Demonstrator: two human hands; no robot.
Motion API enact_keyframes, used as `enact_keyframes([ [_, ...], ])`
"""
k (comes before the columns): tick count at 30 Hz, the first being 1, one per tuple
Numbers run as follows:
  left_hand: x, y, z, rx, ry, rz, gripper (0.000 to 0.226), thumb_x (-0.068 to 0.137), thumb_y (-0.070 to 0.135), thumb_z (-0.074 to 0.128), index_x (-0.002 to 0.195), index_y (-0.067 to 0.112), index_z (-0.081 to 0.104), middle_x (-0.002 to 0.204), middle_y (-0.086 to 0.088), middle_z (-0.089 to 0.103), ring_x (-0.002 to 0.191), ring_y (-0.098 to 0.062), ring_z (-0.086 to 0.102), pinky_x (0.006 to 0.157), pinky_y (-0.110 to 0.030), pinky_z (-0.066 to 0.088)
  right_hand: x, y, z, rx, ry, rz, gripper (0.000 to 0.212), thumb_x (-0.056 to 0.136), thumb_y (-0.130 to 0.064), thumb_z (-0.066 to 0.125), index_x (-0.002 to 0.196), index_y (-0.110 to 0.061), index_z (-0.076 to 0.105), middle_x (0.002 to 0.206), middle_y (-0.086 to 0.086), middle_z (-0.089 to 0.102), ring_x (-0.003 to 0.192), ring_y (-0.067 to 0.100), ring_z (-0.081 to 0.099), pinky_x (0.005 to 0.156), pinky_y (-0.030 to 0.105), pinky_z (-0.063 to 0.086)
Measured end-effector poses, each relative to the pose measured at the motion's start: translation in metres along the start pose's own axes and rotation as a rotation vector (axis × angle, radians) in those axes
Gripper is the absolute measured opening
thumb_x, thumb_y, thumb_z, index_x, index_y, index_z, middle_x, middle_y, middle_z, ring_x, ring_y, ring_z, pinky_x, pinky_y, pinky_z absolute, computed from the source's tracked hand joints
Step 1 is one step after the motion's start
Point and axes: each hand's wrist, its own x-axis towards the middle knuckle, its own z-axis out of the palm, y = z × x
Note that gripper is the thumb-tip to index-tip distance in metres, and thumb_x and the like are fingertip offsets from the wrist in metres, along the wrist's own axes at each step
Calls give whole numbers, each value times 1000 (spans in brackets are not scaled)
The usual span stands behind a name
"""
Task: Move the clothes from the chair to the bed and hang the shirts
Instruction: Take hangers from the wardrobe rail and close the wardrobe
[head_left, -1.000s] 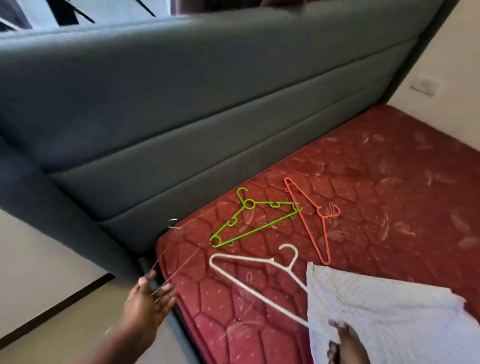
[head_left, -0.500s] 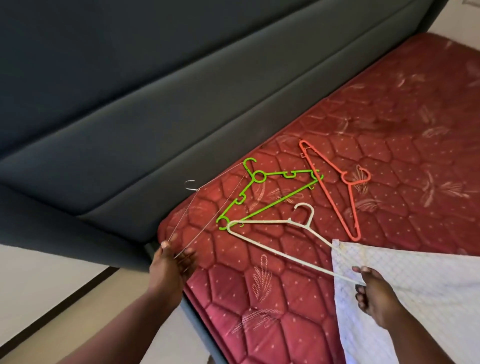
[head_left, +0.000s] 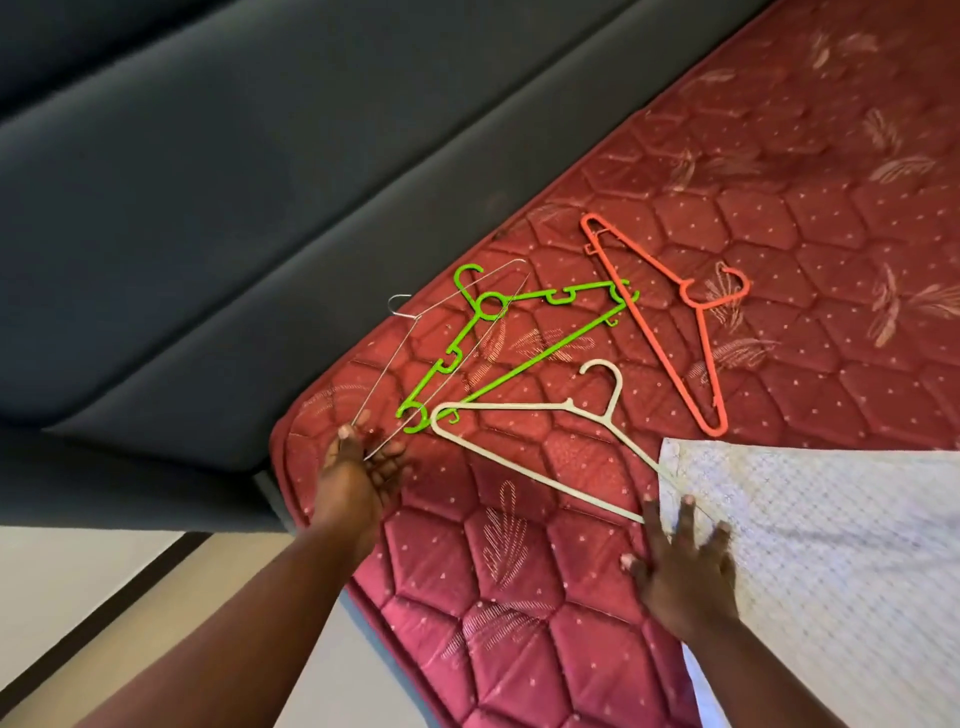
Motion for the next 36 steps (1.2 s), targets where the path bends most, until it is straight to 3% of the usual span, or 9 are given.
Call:
enact_keyframes([
  [2,8,-7,15,-11,-32,2,26,104,43,30,112,29,52,71,-4,66,61,-13,68,55,-24,57,2,1,2,7,-17,-5,84,97,-60,31,138,-34,-36,158,14,-30,141,57,-14,117,60,12],
  [9,35,-20,73,53,-146,-21,44,103,51,26,138,28,40,85,-3,67,71,-15,69,56,-27,57,9,5,0,-15,-52,-32,83,97,-60,32,138,-36,-37,155,12,-35,141,55,-17,117,58,10],
  [13,39,-36,75,452,-237,-133,60,95,66,27,127,19,47,68,0,67,48,-14,63,52,-27,54,11,3,-1,-14,-78,-16,83,97,-60,32,143,-38,-33,155,11,-36,141,54,-19,117,59,10],
  [16,29,-58,51,675,-265,116,45,99,51,41,128,17,46,62,-5,63,42,-17,56,44,-24,46,12,2,-5,14,-115,-11,82,97,-62,33,144,-41,-31,155,9,-37,141,53,-22,118,59,7],
  [21,-16,-97,-25,1208,-475,237,34,101,28,45,134,34,47,82,-4,71,61,-11,61,63,-30,51,13,5,-10,67,-154,-29,83,96,-62,37,145,-45,-28,154,7,-39,141,52,-24,117,60,5],
  [25,-58,-98,-86,1655,-727,108,43,98,49,40,140,55,30,123,10,65,107,-12,64,89,-24,48,10,9,-15,79,-160,-47,84,96,-59,41,146,-46,-25,155,7,-36,141,52,-21,117,60,10],
  [27,-71,-95,-106,1767,-686,61,53,98,53,37,148,49,20,131,4,62,118,-17,60,92,-27,46,3,10,-17,46,-99,-54,82,96,-56,42,149,-44,-20,159,8,-29,143,53,-14,117,59,12],
  [32,-89,-80,-135,1792,-450,28,48,100,51,38,143,30,44,138,0,57,127,-18,54,97,-26,42,-39,-13,-11,-32,57,-13,77,97,-44,40,156,-24,-5,163,13,-10,149,42,1,119,53,12],
  [36,-105,-70,-151,1741,-310,45,56,99,50,41,146,21,41,146,-8,48,133,-24,47,106,-30,38,-86,-51,-3,-81,31,-202,77,96,-42,43,157,-19,2,164,14,-3,150,38,-2,120,52,8],
])
